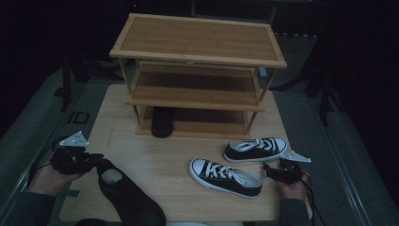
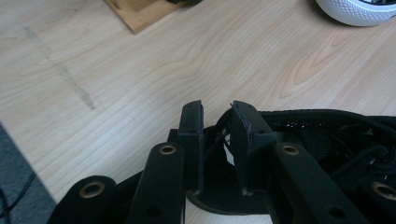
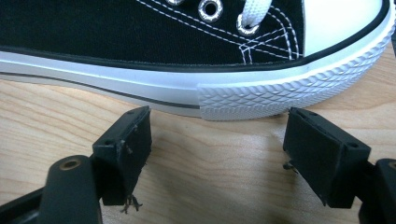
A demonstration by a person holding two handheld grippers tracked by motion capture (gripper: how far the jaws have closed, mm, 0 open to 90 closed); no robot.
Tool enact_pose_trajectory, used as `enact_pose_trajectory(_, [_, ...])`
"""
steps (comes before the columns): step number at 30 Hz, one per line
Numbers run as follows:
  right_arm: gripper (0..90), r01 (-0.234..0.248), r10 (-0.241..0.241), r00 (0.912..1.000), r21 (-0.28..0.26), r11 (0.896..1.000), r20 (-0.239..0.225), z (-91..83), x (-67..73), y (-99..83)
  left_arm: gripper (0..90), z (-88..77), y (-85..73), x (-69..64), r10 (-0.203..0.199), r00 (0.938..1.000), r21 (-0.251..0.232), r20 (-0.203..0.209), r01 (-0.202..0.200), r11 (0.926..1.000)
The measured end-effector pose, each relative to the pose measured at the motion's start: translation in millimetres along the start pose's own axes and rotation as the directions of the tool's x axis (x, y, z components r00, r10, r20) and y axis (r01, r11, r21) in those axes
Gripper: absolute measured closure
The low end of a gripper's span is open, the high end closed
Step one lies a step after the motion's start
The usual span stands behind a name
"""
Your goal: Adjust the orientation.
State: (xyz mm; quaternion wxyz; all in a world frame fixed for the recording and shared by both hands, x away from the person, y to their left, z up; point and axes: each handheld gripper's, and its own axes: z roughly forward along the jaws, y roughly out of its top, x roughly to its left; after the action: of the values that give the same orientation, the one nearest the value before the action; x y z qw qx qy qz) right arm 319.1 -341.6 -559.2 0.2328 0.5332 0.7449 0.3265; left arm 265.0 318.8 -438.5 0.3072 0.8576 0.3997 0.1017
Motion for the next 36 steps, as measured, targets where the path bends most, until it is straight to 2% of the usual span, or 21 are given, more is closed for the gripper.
enact_pose_trajectory(4, [23.2, 0.0, 0.0, 1.0, 0.0, 1.0, 0.0, 0.0, 0.0, 0.0, 73.7, 10.4, 2.9, -0.3, 0.013, 0.9997, 0.038, 0.023, -0.014, 0.9992])
enact_pose_trajectory(6, [23.2, -0.001, 0.001, 1.0, 0.0, 1.0, 0.0, 0.0, 0.0, 0.0, 79.0, 14.9, 5.0, -1.0, 0.015, 0.9991, 0.05, 0.039, -0.017, 0.9986])
enact_pose_trajectory(9, [23.2, 0.0, 0.0, 1.0, 0.0, 1.0, 0.0, 0.0, 0.0, 0.0, 83.2, 17.2, 9.2, -2.6, 0.017, 0.9991, 0.061, 0.038, -0.019, 0.9979])
enact_pose_trajectory(17, [23.2, -0.001, 0.001, 1.0, 0.0, 1.0, 0.0, 0.0, 0.0, 0.0, 84.1, 26.7, 19.8, -0.4, -0.002, 0.9995, 0.04, 0.033, 0.001, 0.9992])
enact_pose_trajectory(19, [23.2, -0.001, 0.001, 1.0, 0.0, 1.0, 0.0, 0.0, 0.0, 0.0, 84.2, 29.7, 24.3, 0.8, -0.011, 0.9989, 0.022, 0.045, 0.01, 0.9997])
enact_pose_trajectory(22, [23.2, -0.001, 0.001, 1.0, 0.0, 1.0, 0.0, 0.0, 0.0, 0.1, 84.3, 36.6, 33.6, 0.7, 0.0, 0.9993, 0.028, 0.039, -0.001, 0.9996])
enact_pose_trajectory(25, [23.2, -0.001, 0.001, 1.0, 0.0, 1.0, 0.0, 0.0, 0.0, 0.1, 84.3, 43.4, 42.0, 1.6, 0.004, 0.9983, 0.017, 0.058, -0.005, 0.9998])
enact_pose_trajectory(32, [23.1, -0.001, 0.001, 1.0, 0.0, 1.0, 0.0, 0.1, 0.0, 0.1, 84.3, 60.3, 66.9, 3.9, 0.035, 0.9978, 0.029, 0.056, -0.037, 0.9989])
enact_pose_trajectory(36, [23.1, -0.001, 0.001, 1.0, 0.0, 1.0, -0.001, 0.1, 0.0, 0.1, 84.3, 66.2, 76.8, 11.3, 0.015, 0.999, 0.024, 0.043, -0.016, 0.9996])
